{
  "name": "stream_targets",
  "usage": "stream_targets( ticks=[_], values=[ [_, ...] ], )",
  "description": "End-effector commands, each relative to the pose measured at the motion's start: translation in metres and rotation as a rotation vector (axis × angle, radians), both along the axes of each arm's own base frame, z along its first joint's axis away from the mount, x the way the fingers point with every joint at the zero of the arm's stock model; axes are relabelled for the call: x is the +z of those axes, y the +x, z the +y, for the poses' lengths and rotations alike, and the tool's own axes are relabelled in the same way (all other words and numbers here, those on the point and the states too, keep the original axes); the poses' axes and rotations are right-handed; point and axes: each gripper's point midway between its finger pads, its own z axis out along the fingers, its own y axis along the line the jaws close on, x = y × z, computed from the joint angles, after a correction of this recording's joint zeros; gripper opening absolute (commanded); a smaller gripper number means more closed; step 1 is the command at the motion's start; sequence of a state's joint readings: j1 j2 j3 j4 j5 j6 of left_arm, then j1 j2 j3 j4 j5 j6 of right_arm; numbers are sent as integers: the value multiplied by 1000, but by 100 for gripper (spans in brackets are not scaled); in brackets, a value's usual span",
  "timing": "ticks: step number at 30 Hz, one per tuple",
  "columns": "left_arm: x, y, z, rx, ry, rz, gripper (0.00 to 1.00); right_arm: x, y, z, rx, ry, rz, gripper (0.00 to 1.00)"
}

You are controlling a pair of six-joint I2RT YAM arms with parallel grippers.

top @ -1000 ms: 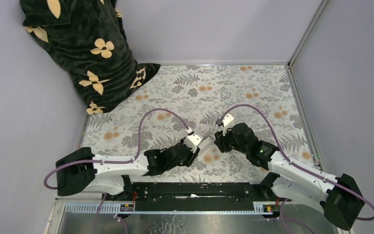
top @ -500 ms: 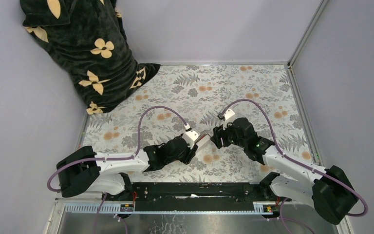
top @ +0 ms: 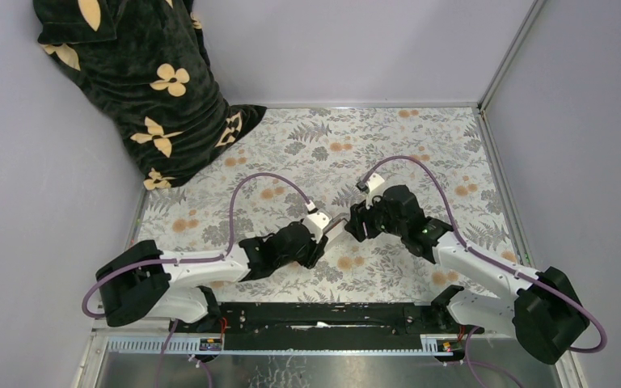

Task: Fold the paper box
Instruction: Close the paper box at the center of the board.

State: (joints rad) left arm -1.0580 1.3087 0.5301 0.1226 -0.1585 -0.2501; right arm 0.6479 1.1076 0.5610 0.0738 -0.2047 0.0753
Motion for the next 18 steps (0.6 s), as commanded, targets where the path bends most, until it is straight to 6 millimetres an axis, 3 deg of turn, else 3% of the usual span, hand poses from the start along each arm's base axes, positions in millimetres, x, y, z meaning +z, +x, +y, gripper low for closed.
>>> stream_targets(
  ticks=[1,5,8,11,15,18],
  values=[
    [16,12,-16,-14,-49,-35,46,26,5,6,30,-2,-13,62],
    [17,13,-18,-30,-48,-21,44,35,11,5,62,-55,-42,65],
    [22,13,-19,-40,-63,-14,43,48,18,7,67,-66,-72,76],
    [29,12,-18,-51,-92,-15,43,49,35,2,-8,-81,-36,84],
    [41,9,-17,-76,-143,-19,44,41,50,-1,-73,-16,167,79],
    [47,4,-17,-103,-177,-14,44,33,50,0,-70,-30,286,76]
  ],
)
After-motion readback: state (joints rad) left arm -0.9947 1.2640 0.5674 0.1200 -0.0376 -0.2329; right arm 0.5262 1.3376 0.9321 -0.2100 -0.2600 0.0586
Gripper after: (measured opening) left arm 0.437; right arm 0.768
